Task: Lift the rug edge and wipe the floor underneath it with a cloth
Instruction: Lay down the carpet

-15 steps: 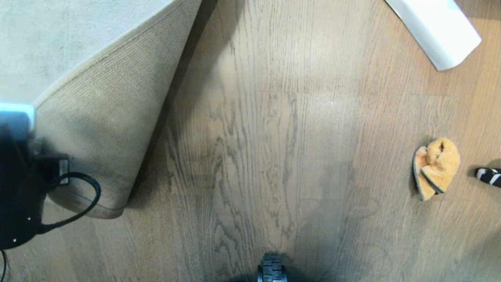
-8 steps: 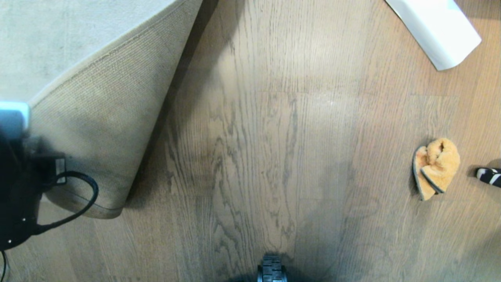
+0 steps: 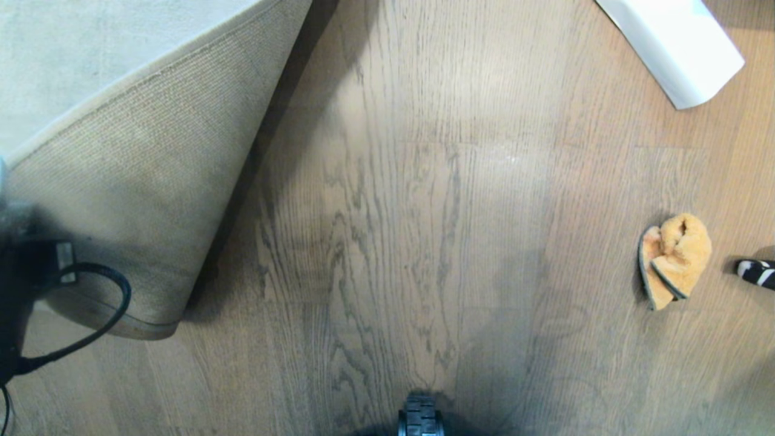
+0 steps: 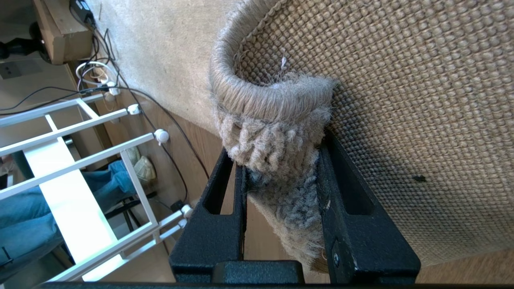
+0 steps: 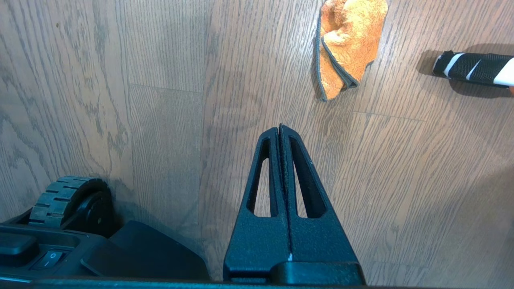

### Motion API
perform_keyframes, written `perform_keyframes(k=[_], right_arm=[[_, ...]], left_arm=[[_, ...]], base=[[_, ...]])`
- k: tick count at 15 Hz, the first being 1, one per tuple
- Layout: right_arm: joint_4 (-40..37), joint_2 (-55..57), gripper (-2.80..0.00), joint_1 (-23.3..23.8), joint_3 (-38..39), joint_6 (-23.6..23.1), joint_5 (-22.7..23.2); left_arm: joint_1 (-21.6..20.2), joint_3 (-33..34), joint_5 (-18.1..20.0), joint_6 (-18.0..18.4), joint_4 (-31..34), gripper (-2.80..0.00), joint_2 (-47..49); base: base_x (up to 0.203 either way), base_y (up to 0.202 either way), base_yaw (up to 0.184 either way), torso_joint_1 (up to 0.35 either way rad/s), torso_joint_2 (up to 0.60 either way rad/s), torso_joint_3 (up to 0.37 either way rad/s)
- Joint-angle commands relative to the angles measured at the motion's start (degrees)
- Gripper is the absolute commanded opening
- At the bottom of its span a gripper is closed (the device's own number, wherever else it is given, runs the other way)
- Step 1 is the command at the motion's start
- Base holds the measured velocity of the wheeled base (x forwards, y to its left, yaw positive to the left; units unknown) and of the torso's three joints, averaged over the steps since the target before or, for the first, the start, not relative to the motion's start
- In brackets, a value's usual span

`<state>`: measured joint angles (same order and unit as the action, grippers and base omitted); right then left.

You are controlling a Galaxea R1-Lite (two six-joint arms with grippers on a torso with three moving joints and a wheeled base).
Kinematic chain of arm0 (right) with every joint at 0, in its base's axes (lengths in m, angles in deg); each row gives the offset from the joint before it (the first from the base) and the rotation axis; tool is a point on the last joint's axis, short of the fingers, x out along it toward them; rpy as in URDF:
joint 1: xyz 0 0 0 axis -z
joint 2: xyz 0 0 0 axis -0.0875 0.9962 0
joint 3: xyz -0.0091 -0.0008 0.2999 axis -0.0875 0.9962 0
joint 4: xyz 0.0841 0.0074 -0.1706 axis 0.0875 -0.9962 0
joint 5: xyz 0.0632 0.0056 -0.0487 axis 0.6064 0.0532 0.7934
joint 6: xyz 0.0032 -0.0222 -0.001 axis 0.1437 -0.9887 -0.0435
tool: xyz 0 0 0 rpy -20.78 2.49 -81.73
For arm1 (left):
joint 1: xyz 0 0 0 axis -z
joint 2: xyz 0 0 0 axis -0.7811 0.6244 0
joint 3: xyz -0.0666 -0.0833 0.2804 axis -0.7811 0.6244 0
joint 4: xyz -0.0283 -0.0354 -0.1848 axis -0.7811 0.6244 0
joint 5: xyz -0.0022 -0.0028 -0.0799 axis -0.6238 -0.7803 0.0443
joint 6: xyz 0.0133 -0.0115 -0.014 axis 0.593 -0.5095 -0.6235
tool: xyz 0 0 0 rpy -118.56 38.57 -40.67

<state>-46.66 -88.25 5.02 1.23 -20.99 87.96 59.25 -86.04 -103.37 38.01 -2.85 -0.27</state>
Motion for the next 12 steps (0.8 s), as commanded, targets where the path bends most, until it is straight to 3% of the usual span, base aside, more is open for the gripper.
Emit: perform_keyframes(k=[1, 7, 12], right_arm=[[0.04, 0.01, -2.8, 0.0, 0.0, -0.05, 0.05], [0.04, 0.09, -2.8, 0.0, 0.0, -0.05, 0.05], [0.04, 0.07, -2.8, 0.0, 0.0, -0.05, 0.05]], left_arm=[[-0.15, 0.23, -0.23, 0.04, -0.34, -2.8, -1.24], [0.21, 0.99, 0.39, -0.38, -0.57, -2.8, -1.24], [2.52, 1.5, 1.35, -4.78, -0.69, -2.8, -2.21]], base=[[0.0, 0.0, 0.0, 0.0, 0.0, 0.0], [0.0, 0.0, 0.0, 0.0, 0.0, 0.0], [0.0, 0.0, 0.0, 0.0, 0.0, 0.0]])
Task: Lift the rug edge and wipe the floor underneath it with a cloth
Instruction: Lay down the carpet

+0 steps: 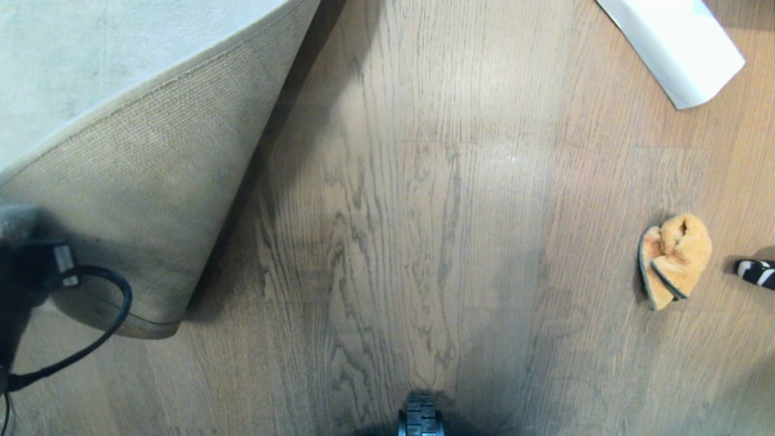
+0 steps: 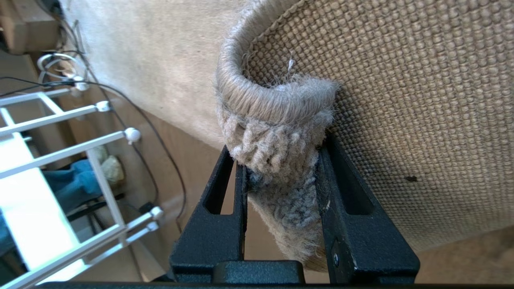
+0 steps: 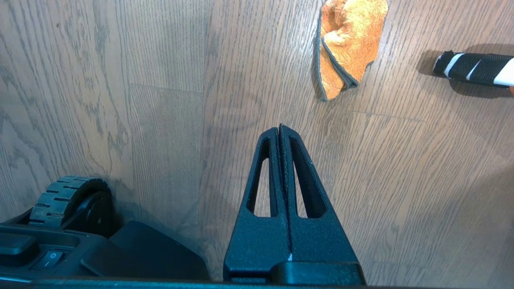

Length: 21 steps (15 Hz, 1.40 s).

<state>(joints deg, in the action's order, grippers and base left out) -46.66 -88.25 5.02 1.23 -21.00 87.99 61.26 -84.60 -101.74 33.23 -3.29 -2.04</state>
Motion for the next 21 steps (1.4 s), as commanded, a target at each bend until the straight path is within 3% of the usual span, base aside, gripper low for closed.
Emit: perform_keyframes(k=[1, 7, 17, 18, 21], right_arm=[[0.04, 0.09, -2.8, 0.0, 0.0, -0.04, 0.02], [0.04, 0.08, -2.8, 0.0, 0.0, -0.04, 0.02], [0.04, 0.09, -2.8, 0.0, 0.0, -0.04, 0.02], [0.04, 0.09, -2.8, 0.0, 0.0, -0.04, 0.02], [0.04, 0.09, -2.8, 0.0, 0.0, -0.04, 0.02]], left_arm=[[1.12, 0.02, -0.03, -0.9, -0.26, -2.8, -0.8], [5.03, -0.86, 1.14, -4.28, -0.11, -2.8, -3.24], [5.57, -0.16, 1.14, -4.31, 0.18, -2.8, -5.54], [5.66, -0.16, 1.14, -4.31, 0.18, 0.0, -5.54], [5.66, 0.24, 1.14, -4.31, 0.18, 0.0, -5.8]], base=[[0.0, 0.0, 0.0, 0.0, 0.0, 0.0], [0.0, 0.0, 0.0, 0.0, 0.0, 0.0], [0.0, 0.0, 0.0, 0.0, 0.0, 0.0], [0.0, 0.0, 0.0, 0.0, 0.0, 0.0], [0.0, 0.0, 0.0, 0.0, 0.0, 0.0]])
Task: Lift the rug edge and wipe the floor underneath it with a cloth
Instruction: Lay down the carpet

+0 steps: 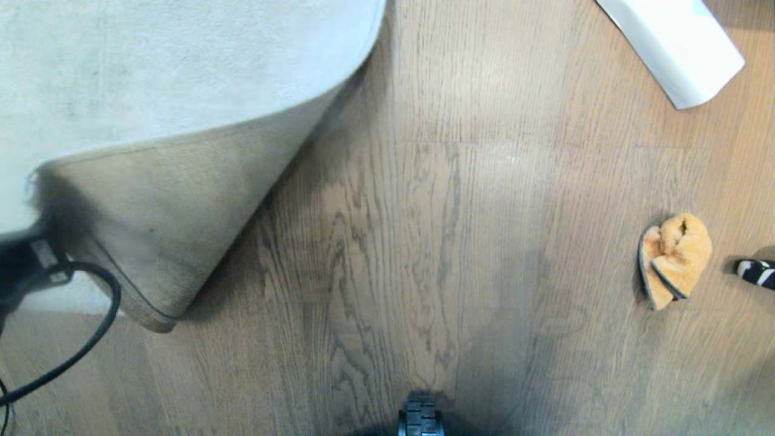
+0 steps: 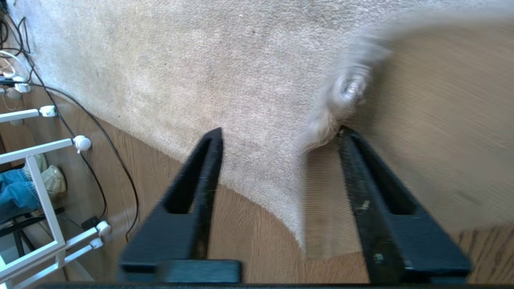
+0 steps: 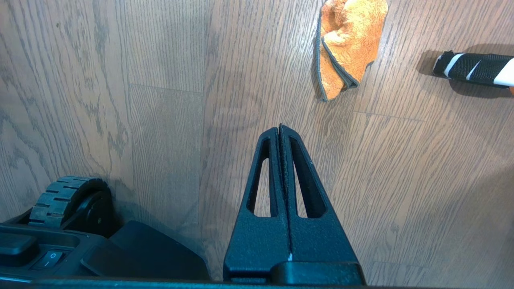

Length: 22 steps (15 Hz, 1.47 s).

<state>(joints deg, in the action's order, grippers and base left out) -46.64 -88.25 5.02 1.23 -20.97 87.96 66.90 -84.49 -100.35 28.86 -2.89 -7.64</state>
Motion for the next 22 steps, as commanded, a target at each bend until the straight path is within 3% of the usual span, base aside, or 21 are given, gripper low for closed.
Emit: perform_keyframes(k=[1, 15, 22], right_arm=[[0.01, 0.09, -2.8, 0.0, 0.0, -0.07, 0.05], [0.01, 0.09, -2.8, 0.0, 0.0, -0.07, 0.05], [0.01, 0.09, -2.8, 0.0, 0.0, -0.07, 0.05]], left_arm=[[0.25, 0.4, -0.16, 0.06, -0.22, 0.0, -0.38], [4.75, -0.6, -0.16, 1.73, -0.13, 0.0, -5.81], [10.04, 1.05, -0.16, 1.73, -0.13, 0.0, -6.88]], base=[[0.0, 0.0, 0.0, 0.0, 0.0, 0.0], [0.0, 0.0, 0.0, 0.0, 0.0, 0.0], [0.0, 0.0, 0.0, 0.0, 0.0, 0.0]])
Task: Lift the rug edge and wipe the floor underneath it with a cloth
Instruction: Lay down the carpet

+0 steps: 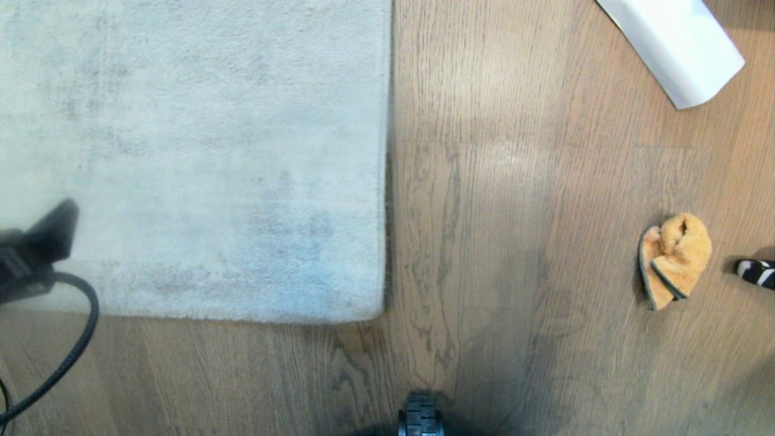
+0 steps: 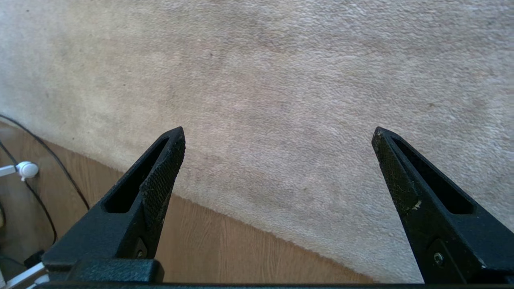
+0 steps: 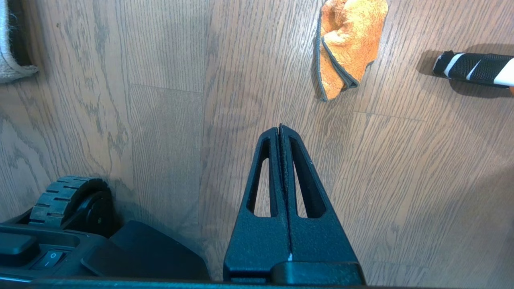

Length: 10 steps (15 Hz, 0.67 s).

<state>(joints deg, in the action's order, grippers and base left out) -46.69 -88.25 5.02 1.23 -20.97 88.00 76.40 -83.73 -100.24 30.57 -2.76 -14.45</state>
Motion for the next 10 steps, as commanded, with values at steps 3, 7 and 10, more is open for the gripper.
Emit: perform_keyframes(k=[3, 7, 10], right_arm=[[0.06, 0.09, -2.8, 0.0, 0.0, -0.07, 0.01], [0.06, 0.09, -2.8, 0.0, 0.0, -0.07, 0.01], [0.06, 0.09, -2.8, 0.0, 0.0, -0.07, 0.01]], left_arm=[[1.44, 0.26, -0.19, 0.02, -0.25, 0.0, 0.37], [1.62, 1.22, -0.18, 0.02, -0.25, -2.8, 1.32], [1.59, 2.68, -0.27, 0.02, -0.25, -2.8, 1.37]], base=[[0.0, 0.0, 0.0, 0.0, 0.0, 0.0], [0.0, 0.0, 0.0, 0.0, 0.0, 0.0], [0.0, 0.0, 0.0, 0.0, 0.0, 0.0]])
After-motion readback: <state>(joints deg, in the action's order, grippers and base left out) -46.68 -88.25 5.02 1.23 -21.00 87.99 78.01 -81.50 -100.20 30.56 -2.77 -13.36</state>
